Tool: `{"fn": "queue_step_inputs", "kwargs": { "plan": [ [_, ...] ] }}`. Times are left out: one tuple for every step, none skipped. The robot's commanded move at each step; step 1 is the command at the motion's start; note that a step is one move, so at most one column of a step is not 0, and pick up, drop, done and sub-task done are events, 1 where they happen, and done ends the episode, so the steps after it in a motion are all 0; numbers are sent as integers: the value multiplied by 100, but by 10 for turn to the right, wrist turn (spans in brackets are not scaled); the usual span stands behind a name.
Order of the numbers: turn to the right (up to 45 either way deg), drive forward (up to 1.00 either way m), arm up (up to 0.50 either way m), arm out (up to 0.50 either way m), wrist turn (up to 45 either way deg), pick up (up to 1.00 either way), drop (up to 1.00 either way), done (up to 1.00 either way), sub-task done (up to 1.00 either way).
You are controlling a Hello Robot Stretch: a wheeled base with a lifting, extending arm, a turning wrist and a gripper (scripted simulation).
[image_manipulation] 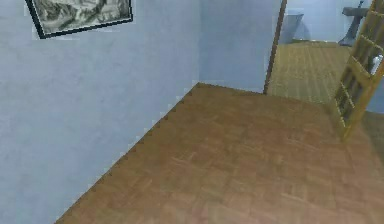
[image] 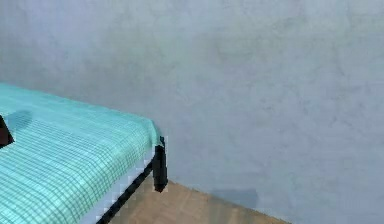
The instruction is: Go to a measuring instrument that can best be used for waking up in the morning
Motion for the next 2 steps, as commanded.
{"fn": "queue_step_inputs", "kwargs": {
  "plan": [
    [-450,0,0,0,0,0,0,0,0],
    [0,0,0,0,0,0,0,100,0]
  ]
}}
